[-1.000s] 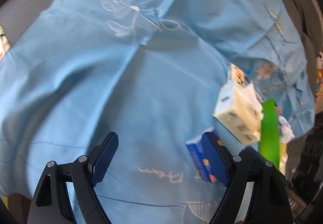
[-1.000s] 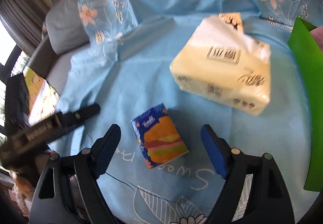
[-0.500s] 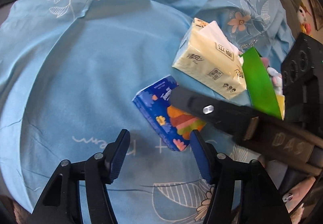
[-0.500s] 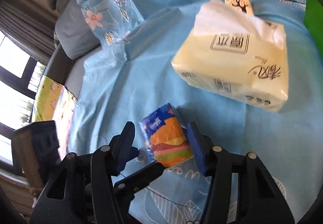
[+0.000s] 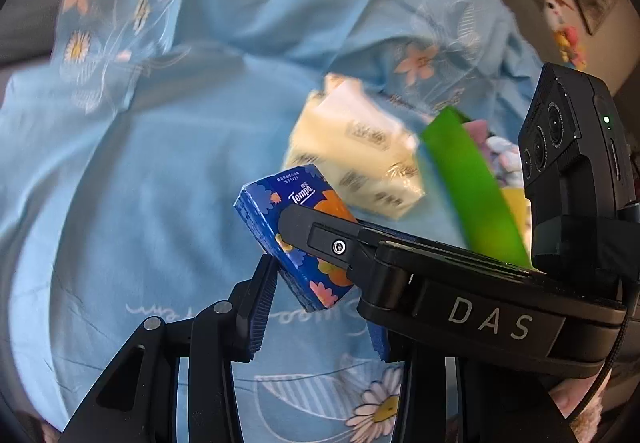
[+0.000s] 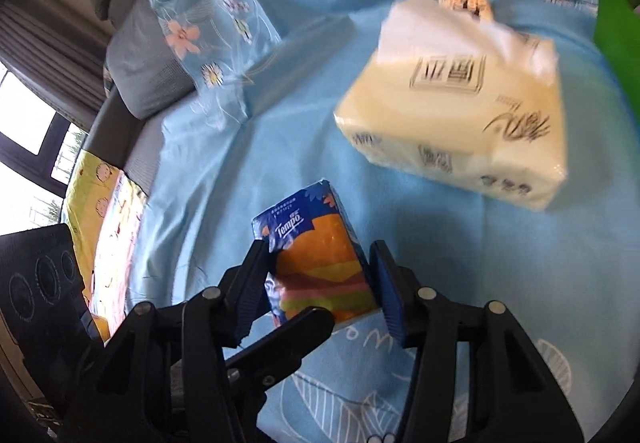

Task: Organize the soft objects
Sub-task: 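Carry the Tempo pack with the right gripper into the green box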

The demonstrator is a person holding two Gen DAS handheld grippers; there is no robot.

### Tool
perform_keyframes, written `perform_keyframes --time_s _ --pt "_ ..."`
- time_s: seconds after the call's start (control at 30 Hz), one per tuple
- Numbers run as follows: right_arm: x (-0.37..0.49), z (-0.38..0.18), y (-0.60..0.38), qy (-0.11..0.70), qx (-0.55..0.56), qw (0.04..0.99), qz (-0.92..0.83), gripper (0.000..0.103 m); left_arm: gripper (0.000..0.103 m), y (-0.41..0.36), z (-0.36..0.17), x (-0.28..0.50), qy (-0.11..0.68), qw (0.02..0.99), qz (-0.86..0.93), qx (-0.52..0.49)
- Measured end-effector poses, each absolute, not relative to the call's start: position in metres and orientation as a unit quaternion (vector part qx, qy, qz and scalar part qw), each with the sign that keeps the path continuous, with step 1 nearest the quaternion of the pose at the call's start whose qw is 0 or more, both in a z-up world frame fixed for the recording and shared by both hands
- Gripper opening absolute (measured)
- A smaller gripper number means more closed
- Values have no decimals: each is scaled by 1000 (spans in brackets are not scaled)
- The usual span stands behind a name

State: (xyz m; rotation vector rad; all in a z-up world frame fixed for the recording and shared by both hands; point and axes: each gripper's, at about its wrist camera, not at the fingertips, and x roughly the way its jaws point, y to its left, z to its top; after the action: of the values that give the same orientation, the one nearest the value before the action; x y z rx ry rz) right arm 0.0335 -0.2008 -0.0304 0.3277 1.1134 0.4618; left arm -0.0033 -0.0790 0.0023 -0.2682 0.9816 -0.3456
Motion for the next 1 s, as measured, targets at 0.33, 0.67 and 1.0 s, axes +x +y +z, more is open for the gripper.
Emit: perform_keyframes --time_s 0.33,0.67,1.0 --pt "17 39 -295 419 196 875 140 52 42 -177 52 9 404 873 -267 -63" --pt "11 49 -390 372 241 894 63 52 42 -271 54 28 389 857 -337 -19" --pt "42 18 -432 398 258 880 13 49 42 -307 23 64 430 835 -344 -7"
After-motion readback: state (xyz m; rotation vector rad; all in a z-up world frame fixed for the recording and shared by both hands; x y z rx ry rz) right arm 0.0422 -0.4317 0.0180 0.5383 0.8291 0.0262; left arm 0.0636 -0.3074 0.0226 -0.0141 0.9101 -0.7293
